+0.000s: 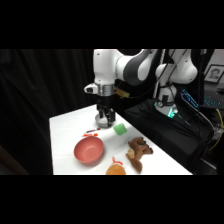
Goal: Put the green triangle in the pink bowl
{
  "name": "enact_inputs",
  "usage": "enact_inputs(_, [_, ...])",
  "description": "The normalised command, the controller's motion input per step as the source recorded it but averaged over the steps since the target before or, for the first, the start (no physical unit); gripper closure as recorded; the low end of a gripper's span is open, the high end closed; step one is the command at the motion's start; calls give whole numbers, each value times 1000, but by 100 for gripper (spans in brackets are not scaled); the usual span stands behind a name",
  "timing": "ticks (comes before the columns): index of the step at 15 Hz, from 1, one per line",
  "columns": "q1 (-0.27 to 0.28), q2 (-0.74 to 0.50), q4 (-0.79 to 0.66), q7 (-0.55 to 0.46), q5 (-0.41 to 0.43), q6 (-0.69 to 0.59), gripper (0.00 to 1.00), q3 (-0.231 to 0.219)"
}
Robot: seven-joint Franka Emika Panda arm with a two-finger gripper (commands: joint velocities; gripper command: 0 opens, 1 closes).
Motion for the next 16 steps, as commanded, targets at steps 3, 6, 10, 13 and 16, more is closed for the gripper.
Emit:
enact_inputs(3, [-17, -18, -15, 1, -1, 2, 0, 15])
enact_inputs(6, [-32, -109, -114, -25, 9, 38, 0, 3])
enact_inputs(10, [-53, -203, -229, -55, 12, 90, 0, -16])
enact_inputs(13, [-73, -253, -292, -105, 35, 137, 0, -34])
enact_inputs(16, [-69, -298, -328, -136, 37, 174, 0, -39])
